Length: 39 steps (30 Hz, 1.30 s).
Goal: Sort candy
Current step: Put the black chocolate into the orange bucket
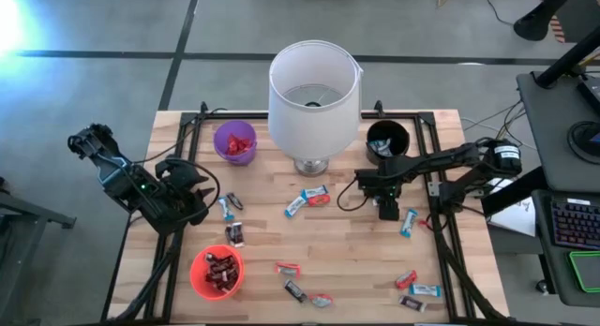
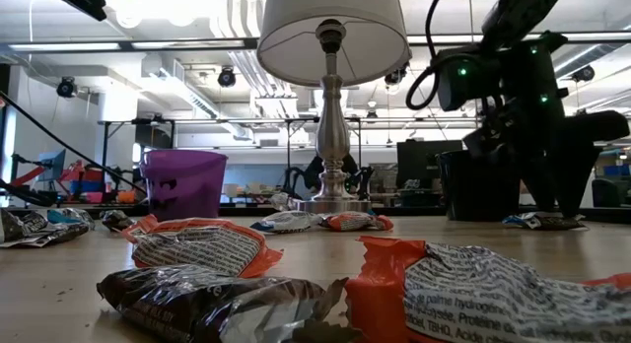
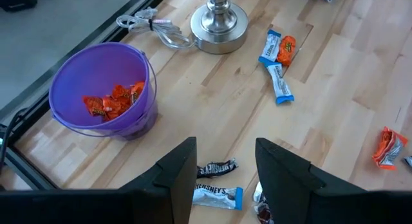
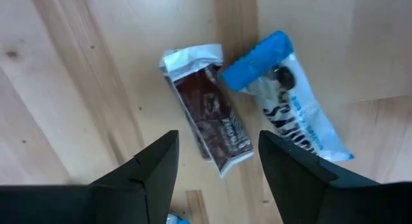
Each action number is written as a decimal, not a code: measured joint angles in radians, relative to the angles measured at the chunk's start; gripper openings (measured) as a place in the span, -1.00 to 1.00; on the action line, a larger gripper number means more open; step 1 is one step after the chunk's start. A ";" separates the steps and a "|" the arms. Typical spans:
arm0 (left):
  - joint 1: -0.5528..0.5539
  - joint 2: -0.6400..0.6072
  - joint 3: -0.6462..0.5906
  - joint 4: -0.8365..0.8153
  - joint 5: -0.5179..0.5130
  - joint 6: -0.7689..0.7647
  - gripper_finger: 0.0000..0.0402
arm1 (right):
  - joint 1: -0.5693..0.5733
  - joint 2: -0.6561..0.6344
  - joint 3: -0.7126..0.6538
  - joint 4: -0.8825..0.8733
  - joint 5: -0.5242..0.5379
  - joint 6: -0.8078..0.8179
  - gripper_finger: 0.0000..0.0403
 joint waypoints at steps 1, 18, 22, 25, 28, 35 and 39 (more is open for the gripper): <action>0.000 0.000 0.000 0.000 0.000 0.000 -0.30 | 0.000 0.001 0.000 0.000 -0.001 -0.001 0.02; 0.000 0.000 0.000 0.000 0.000 0.000 -0.30 | -0.001 0.024 -0.010 0.015 -0.004 0.001 0.02; 0.000 0.000 0.000 0.000 0.000 0.000 -0.30 | -0.001 0.078 -0.009 0.014 -0.005 0.000 0.02; 0.000 0.000 0.000 0.000 0.000 0.000 -0.30 | -0.001 0.094 -0.007 0.014 -0.004 0.002 0.00; 0.000 0.000 0.000 0.000 0.000 0.000 -0.30 | -0.004 0.097 -0.006 0.014 -0.005 0.002 -0.05; 0.000 0.000 0.000 0.000 0.000 0.001 -0.30 | -0.005 0.099 -0.008 0.015 -0.040 -0.014 -0.40; 0.000 0.000 0.000 0.000 0.000 0.001 -0.30 | -0.004 0.099 -0.008 0.014 -0.061 -0.017 -0.73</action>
